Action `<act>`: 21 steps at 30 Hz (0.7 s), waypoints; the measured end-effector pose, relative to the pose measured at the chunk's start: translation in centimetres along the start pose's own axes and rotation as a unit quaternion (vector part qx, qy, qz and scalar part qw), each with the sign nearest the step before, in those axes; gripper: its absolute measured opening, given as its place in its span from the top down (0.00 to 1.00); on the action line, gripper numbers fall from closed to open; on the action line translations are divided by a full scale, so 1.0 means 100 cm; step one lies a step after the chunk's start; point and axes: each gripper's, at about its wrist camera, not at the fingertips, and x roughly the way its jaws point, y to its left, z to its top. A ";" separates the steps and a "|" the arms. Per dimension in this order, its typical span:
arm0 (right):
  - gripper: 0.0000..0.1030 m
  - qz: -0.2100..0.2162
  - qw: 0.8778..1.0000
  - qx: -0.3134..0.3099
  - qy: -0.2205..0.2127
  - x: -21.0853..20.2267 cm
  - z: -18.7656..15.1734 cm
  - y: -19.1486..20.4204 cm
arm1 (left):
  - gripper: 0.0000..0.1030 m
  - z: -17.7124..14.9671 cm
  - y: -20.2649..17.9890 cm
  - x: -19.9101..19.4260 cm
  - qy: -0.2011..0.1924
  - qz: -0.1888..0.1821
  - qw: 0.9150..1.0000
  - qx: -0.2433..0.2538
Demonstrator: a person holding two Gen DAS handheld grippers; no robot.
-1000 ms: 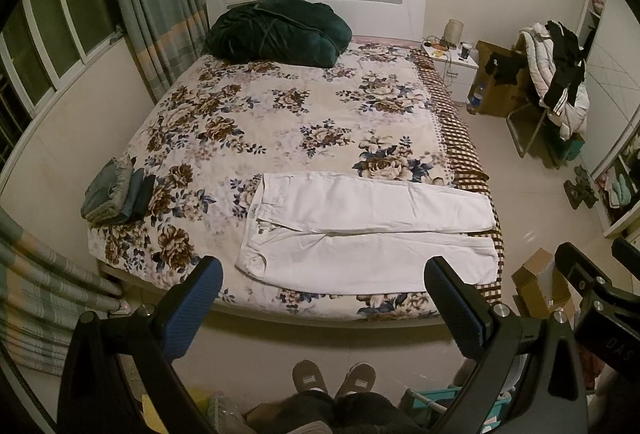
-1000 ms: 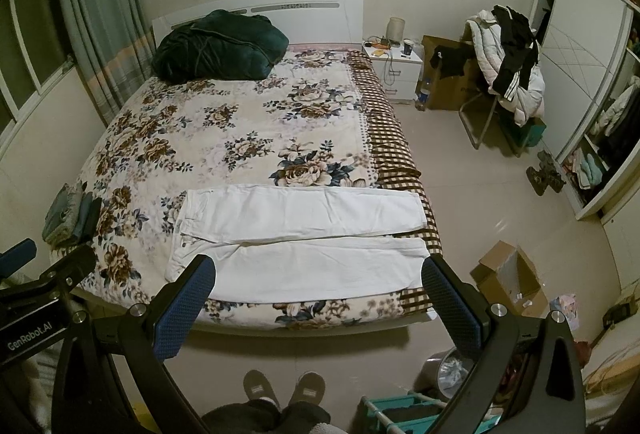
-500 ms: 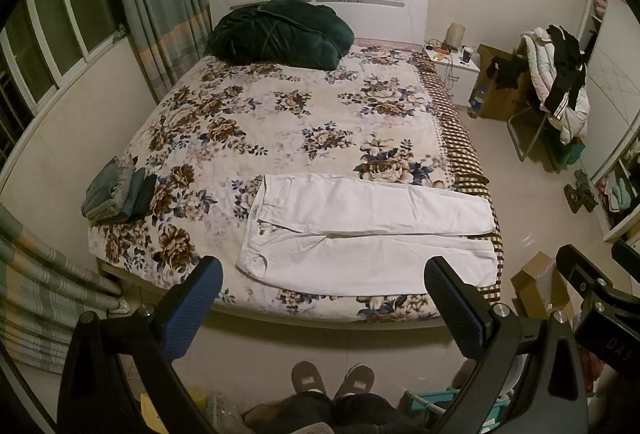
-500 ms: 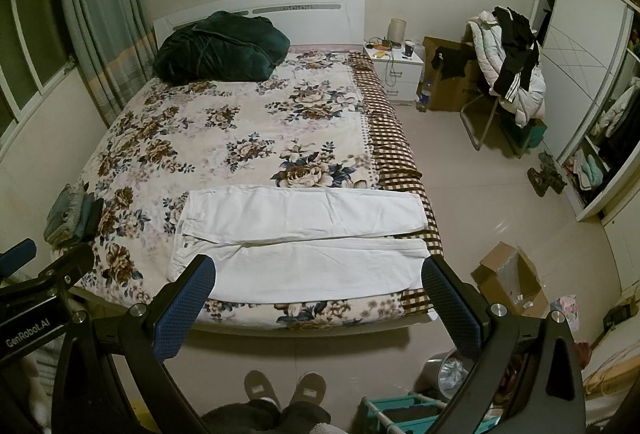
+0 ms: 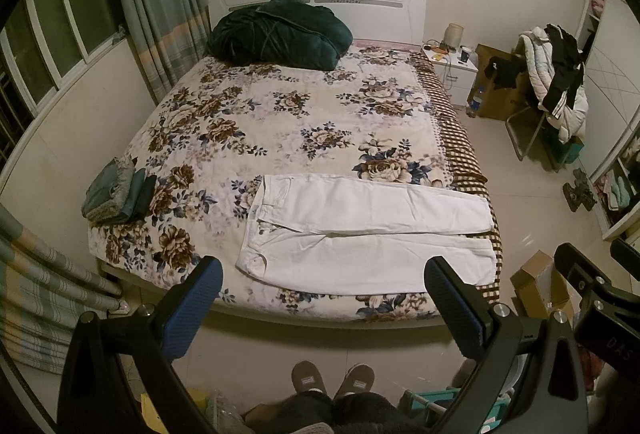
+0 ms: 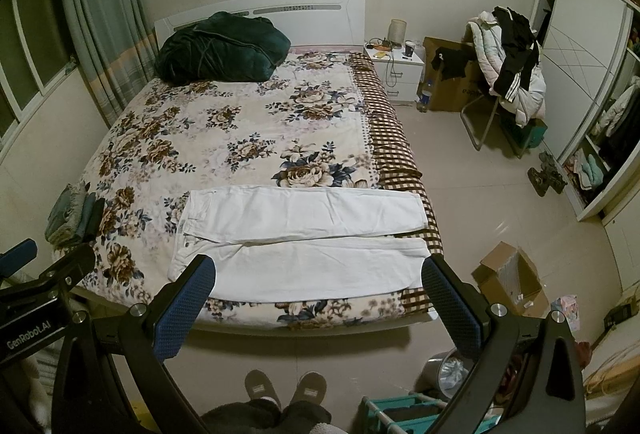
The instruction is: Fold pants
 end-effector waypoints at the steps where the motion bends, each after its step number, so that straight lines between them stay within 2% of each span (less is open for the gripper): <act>1: 0.00 0.000 1.000 0.000 0.001 0.000 0.000 0.000 | 0.00 0.000 0.000 0.000 0.000 0.000 1.000 0.000; 14: 0.00 0.008 1.000 -0.001 0.009 -0.006 0.011 0.010 | 0.00 0.000 -0.004 -0.002 0.003 0.002 1.000 -0.004; 17: 0.00 0.013 1.000 -0.003 0.013 0.004 0.001 -0.003 | 0.00 0.000 -0.011 -0.002 0.006 0.003 1.000 -0.008; 21: 0.00 0.012 1.000 0.004 0.019 0.020 0.006 -0.011 | 0.00 0.002 -0.015 0.009 -0.001 0.009 1.000 -0.020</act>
